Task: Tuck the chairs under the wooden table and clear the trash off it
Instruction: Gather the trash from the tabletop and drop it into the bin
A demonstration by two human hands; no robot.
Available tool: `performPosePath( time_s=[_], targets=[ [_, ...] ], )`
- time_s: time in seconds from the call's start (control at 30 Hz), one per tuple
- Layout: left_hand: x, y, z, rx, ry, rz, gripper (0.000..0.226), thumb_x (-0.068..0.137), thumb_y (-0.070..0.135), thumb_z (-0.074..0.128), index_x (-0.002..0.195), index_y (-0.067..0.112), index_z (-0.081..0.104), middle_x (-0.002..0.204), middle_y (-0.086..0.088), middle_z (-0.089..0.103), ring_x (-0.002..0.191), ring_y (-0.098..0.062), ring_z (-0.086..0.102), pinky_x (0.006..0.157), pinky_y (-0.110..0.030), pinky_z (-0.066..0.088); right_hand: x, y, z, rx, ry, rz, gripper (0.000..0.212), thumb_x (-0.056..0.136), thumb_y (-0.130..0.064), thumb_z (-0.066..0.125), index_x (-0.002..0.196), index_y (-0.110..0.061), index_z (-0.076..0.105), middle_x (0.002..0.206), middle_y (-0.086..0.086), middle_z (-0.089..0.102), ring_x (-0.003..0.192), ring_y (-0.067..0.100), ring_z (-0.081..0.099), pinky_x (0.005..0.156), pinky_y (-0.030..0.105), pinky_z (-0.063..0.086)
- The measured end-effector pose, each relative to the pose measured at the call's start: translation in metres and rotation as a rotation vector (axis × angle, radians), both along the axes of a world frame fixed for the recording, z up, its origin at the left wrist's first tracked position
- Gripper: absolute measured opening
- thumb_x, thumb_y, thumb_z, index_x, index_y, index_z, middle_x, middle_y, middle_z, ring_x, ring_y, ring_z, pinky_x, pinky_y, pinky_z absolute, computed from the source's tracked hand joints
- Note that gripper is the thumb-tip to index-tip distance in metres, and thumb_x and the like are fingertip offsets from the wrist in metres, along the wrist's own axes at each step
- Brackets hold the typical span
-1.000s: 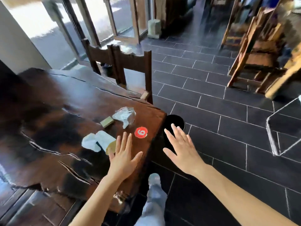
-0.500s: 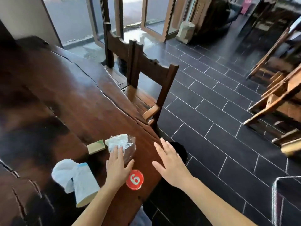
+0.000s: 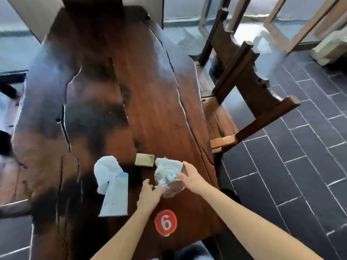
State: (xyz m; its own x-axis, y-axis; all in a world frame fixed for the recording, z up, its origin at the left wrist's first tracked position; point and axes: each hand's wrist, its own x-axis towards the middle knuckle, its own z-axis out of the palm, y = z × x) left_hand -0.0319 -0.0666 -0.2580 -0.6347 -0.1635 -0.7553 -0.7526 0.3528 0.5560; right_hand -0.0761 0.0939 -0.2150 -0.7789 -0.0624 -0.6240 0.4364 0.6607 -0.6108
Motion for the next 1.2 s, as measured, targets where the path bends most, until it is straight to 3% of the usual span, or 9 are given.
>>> performPosePath(
  time_s=[0.1,0.3,0.43,0.53,0.63,0.7,0.87,1.03,1.2],
  targets=[
    [-0.001,0.017,0.003,-0.03,-0.002,0.013,0.074,0.085,0.038,0.063,0.145,0.018,0.024,0.14,-0.008,0.048,0.124,-0.023,0.051,0.105,-0.038,0.042,-0.009,0.003,-0.013,-0.154,-0.162,-0.038,0.034,0.098,-0.018,0.046,0.132,-0.018,0.041,0.125,-0.009,0.047,0.121,0.011,0.045,0.097,0.028,0.038],
    [-0.021,0.046,0.004,-0.084,-0.024,0.034,0.061,0.084,0.038,0.066,0.135,0.02,0.039,0.134,-0.003,0.053,0.119,-0.02,0.054,0.101,-0.031,0.043,-0.013,0.019,-0.053,-0.134,-0.184,0.204,0.032,0.089,-0.011,0.056,0.119,-0.002,0.054,0.101,0.001,0.06,0.091,0.013,0.057,0.073,0.015,0.046],
    [-0.019,0.051,0.002,-0.026,-0.057,0.103,0.051,0.087,0.016,0.063,0.135,0.016,0.046,0.133,-0.007,0.054,0.121,-0.022,0.053,0.099,-0.03,0.044,-0.022,0.038,-0.059,-0.045,-0.195,0.244,0.033,0.09,-0.021,0.056,0.12,-0.008,0.052,0.108,0.004,0.057,0.097,0.019,0.058,0.083,0.029,0.048],
    [-0.013,0.047,0.003,0.107,-0.078,0.12,0.043,0.085,0.012,0.065,0.126,0.019,0.053,0.123,-0.003,0.058,0.112,-0.017,0.056,0.094,-0.03,0.051,-0.034,0.048,-0.063,0.025,-0.143,0.239,0.05,0.085,-0.031,0.064,0.128,-0.012,0.046,0.123,0.001,0.051,0.107,0.017,0.053,0.084,0.026,0.044],
    [-0.009,0.041,0.014,0.231,-0.045,0.089,0.021,0.084,0.019,0.068,0.102,0.028,0.061,0.107,0.006,0.062,0.101,-0.01,0.059,0.075,-0.015,0.049,-0.045,0.044,-0.06,-0.122,-0.148,0.318,0.083,0.064,-0.055,0.075,0.133,-0.026,0.037,0.137,0.001,0.042,0.127,0.02,0.044,0.104,0.038,0.043],
    [-0.008,0.031,0.018,0.27,-0.005,0.056,0.018,0.084,0.024,0.069,0.1,0.031,0.063,0.105,0.009,0.063,0.1,-0.008,0.06,0.073,-0.012,0.048,-0.051,0.038,-0.054,-0.203,-0.262,0.368,0.1,0.054,-0.067,0.078,0.134,-0.026,0.036,0.135,0.0,0.046,0.125,0.017,0.047,0.102,0.04,0.045],
    [-0.013,0.007,0.023,0.253,0.064,0.021,0.014,0.085,0.023,0.066,0.099,0.025,0.069,0.109,0.005,0.062,0.107,-0.015,0.058,0.086,-0.022,0.051,-0.051,0.026,-0.036,-0.419,-0.578,0.371,0.056,0.073,-0.041,0.076,0.122,-0.025,0.057,0.118,0.0,0.067,0.11,0.015,0.063,0.091,0.035,0.052],
    [-0.013,-0.005,0.019,0.141,0.106,0.061,0.025,0.088,0.018,0.062,0.112,0.022,0.055,0.111,0.003,0.055,0.103,-0.012,0.056,0.074,-0.015,0.051,-0.033,0.007,-0.035,-0.34,-0.316,0.286,0.019,0.088,-0.025,0.065,0.107,-0.023,0.059,0.1,-0.007,0.066,0.09,0.007,0.065,0.067,0.012,0.05],
    [0.015,-0.016,0.004,0.05,-0.014,0.024,0.023,0.075,0.027,0.066,0.096,0.028,0.059,0.1,0.002,0.062,0.096,-0.015,0.06,0.091,-0.04,0.052,-0.024,0.001,-0.039,-0.201,-0.236,0.382,0.006,0.085,-0.007,0.063,0.087,-0.007,0.068,0.08,-0.003,0.066,0.072,0.005,0.063,0.062,0.013,0.05]
  ],
)
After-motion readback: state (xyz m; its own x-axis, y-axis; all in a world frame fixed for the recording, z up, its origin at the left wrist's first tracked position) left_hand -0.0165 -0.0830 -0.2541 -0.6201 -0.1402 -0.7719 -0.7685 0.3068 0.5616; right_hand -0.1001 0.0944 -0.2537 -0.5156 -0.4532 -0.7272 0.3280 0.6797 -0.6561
